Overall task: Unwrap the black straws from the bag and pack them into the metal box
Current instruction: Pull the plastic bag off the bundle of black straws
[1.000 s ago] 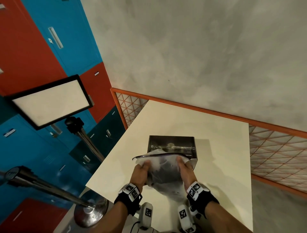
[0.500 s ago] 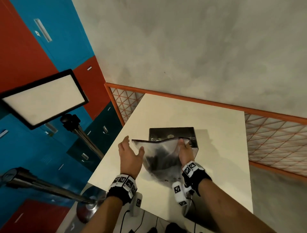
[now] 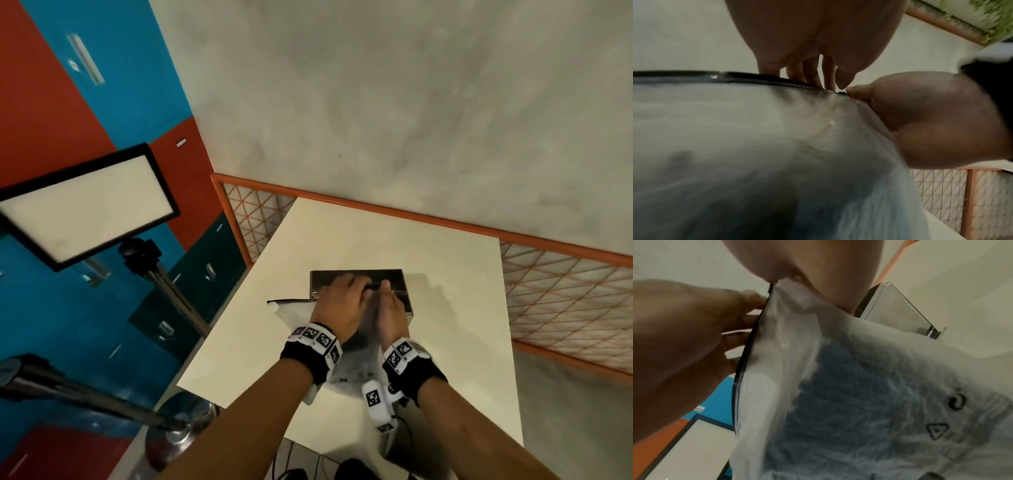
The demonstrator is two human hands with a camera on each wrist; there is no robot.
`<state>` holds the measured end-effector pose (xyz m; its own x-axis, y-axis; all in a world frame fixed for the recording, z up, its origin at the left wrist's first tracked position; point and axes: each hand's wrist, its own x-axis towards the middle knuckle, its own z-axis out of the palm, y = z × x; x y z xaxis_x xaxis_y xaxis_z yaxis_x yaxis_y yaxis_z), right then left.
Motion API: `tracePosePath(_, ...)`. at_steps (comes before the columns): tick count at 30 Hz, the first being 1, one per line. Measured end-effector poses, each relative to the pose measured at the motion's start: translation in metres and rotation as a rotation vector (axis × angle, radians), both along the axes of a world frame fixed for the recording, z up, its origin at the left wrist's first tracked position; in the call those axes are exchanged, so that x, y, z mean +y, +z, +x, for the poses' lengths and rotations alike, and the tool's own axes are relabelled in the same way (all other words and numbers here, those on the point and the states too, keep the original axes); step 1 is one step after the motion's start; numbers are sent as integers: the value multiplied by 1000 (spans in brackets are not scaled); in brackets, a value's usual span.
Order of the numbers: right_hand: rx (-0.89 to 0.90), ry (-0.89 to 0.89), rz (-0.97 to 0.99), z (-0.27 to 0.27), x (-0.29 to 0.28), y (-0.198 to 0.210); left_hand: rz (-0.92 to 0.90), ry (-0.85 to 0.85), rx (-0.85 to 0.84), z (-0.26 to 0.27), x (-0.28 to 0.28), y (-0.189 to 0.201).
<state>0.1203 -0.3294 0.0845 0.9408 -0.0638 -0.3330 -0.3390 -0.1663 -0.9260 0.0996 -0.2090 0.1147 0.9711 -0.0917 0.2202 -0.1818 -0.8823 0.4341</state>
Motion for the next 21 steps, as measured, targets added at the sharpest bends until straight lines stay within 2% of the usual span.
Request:
tracePosePath(6, -19, 52, 29, 9, -8, -1, -57, -23, 47, 16, -14, 2)
tracePosePath(9, -83, 76, 33, 13, -11, 4, -55, -17, 64, 18, -17, 5)
tracePosePath(14, -238, 57, -80, 19, -7, 1, 34, 14, 89, 21, -21, 6)
tracePosePath(21, -222, 2, -214, 28, -8, 1, 97, 27, 62, 15, -15, 5)
